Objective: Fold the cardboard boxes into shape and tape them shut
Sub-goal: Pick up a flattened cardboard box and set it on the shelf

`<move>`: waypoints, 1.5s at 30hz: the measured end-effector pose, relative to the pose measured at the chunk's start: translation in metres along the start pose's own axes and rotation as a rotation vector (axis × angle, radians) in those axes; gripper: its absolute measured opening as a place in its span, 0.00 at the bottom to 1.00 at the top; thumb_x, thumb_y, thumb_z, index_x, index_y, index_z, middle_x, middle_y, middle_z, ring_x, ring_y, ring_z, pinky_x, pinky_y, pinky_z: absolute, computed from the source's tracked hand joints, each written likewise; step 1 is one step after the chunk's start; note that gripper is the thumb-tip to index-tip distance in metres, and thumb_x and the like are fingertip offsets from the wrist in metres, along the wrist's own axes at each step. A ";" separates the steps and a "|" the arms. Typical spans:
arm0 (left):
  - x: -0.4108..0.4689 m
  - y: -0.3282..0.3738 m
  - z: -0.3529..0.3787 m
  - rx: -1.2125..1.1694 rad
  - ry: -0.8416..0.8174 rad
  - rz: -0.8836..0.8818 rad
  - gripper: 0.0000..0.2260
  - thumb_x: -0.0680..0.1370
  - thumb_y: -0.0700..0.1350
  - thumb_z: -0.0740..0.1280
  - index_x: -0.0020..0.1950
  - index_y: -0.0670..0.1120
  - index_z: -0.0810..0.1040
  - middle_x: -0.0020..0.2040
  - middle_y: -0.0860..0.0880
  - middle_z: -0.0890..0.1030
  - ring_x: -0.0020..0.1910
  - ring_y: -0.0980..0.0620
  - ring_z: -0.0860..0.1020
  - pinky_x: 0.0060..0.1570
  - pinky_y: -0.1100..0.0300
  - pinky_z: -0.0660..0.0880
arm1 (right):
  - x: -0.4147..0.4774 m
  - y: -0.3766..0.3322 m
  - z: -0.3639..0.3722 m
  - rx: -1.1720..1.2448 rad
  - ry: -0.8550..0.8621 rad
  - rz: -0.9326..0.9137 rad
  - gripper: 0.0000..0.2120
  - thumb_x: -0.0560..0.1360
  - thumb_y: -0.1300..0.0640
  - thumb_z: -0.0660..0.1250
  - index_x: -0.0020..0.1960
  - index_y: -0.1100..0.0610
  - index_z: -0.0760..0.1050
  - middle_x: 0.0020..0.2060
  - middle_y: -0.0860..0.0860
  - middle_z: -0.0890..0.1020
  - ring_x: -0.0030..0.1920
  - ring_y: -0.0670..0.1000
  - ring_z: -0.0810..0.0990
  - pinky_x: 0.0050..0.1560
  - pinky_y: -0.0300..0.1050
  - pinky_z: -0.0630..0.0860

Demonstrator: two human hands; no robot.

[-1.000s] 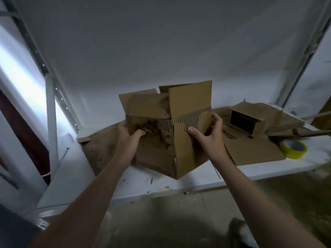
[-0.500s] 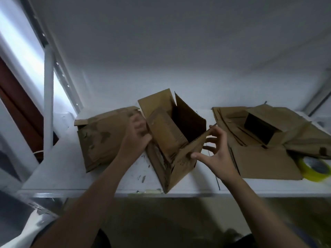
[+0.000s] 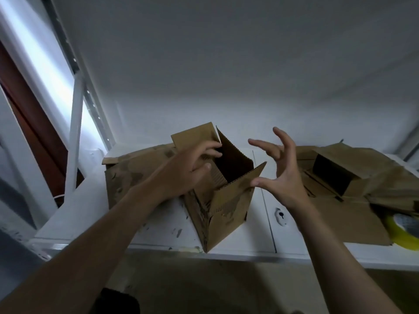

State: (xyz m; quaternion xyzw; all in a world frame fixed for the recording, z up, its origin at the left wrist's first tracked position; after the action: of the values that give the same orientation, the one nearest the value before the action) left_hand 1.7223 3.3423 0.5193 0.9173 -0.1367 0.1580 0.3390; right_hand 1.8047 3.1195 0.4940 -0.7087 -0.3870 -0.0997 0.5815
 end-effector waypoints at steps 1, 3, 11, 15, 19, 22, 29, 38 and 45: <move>0.004 -0.002 0.002 0.011 -0.041 -0.015 0.20 0.83 0.48 0.62 0.74 0.60 0.66 0.63 0.67 0.78 0.43 0.70 0.78 0.44 0.72 0.70 | 0.004 0.001 -0.001 -0.006 -0.033 -0.001 0.55 0.65 0.35 0.79 0.80 0.49 0.51 0.68 0.47 0.78 0.72 0.55 0.72 0.75 0.61 0.60; 0.010 -0.005 0.005 0.015 -0.094 -0.058 0.19 0.83 0.54 0.60 0.74 0.63 0.64 0.59 0.67 0.79 0.54 0.70 0.78 0.50 0.65 0.72 | 0.011 0.003 -0.001 -0.029 -0.107 0.011 0.56 0.65 0.34 0.78 0.80 0.48 0.49 0.66 0.46 0.80 0.72 0.55 0.71 0.75 0.58 0.60; 0.004 -0.006 -0.007 -0.017 0.052 -0.040 0.12 0.82 0.65 0.54 0.65 0.74 0.65 0.47 0.61 0.78 0.42 0.62 0.79 0.38 0.68 0.73 | 0.027 0.006 -0.004 -0.097 -0.296 0.015 0.53 0.65 0.38 0.79 0.79 0.42 0.51 0.61 0.46 0.81 0.72 0.56 0.70 0.76 0.64 0.58; -0.025 -0.011 -0.022 -0.020 0.199 -0.104 0.16 0.79 0.73 0.49 0.62 0.74 0.66 0.48 0.62 0.79 0.46 0.60 0.81 0.41 0.71 0.76 | 0.021 0.006 -0.013 -0.052 -0.234 0.027 0.52 0.64 0.37 0.79 0.78 0.46 0.54 0.61 0.49 0.79 0.69 0.53 0.74 0.77 0.46 0.60; -0.055 -0.003 -0.021 -0.034 0.323 -0.142 0.20 0.76 0.75 0.49 0.59 0.68 0.70 0.49 0.71 0.77 0.50 0.70 0.77 0.47 0.77 0.70 | 0.016 0.006 -0.024 -0.028 -0.128 0.059 0.52 0.63 0.35 0.78 0.77 0.50 0.55 0.61 0.50 0.78 0.67 0.51 0.75 0.76 0.45 0.62; -0.066 -0.001 -0.014 -0.036 0.356 -0.222 0.14 0.77 0.70 0.55 0.55 0.64 0.69 0.50 0.81 0.71 0.51 0.80 0.70 0.46 0.69 0.66 | 0.012 0.012 -0.030 -0.062 -0.074 0.104 0.50 0.64 0.40 0.77 0.77 0.50 0.55 0.62 0.50 0.79 0.68 0.51 0.74 0.75 0.55 0.64; -0.084 -0.007 -0.003 -0.040 0.479 -0.334 0.21 0.74 0.56 0.73 0.63 0.59 0.69 0.53 0.72 0.74 0.54 0.71 0.75 0.41 0.73 0.72 | -0.002 0.044 -0.037 -0.132 0.041 0.358 0.55 0.59 0.29 0.76 0.77 0.40 0.51 0.63 0.41 0.74 0.68 0.52 0.70 0.70 0.58 0.68; -0.094 -0.048 0.010 0.096 0.485 -0.608 0.30 0.70 0.50 0.80 0.68 0.48 0.72 0.59 0.55 0.69 0.57 0.52 0.68 0.51 0.63 0.63 | -0.006 0.057 -0.006 -0.345 0.019 0.431 0.52 0.62 0.33 0.78 0.76 0.37 0.49 0.61 0.40 0.68 0.61 0.43 0.58 0.58 0.52 0.67; -0.048 -0.072 -0.004 0.121 0.293 -0.747 0.52 0.64 0.64 0.80 0.79 0.55 0.54 0.77 0.48 0.62 0.75 0.40 0.62 0.71 0.38 0.61 | -0.007 0.058 -0.004 -0.371 0.072 0.392 0.51 0.65 0.39 0.80 0.77 0.41 0.52 0.70 0.46 0.66 0.65 0.46 0.61 0.59 0.50 0.66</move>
State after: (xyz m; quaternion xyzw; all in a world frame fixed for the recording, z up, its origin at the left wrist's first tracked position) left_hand 1.7038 3.4046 0.4617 0.8899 0.2654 0.1610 0.3342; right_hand 1.8395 3.1116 0.4475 -0.8604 -0.1966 -0.0794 0.4634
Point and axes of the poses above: each hand's wrist, its own x-axis towards the middle knuckle, its own z-axis out of the palm, y = z × x, the point moved 5 cm from there along x, towards the middle knuckle
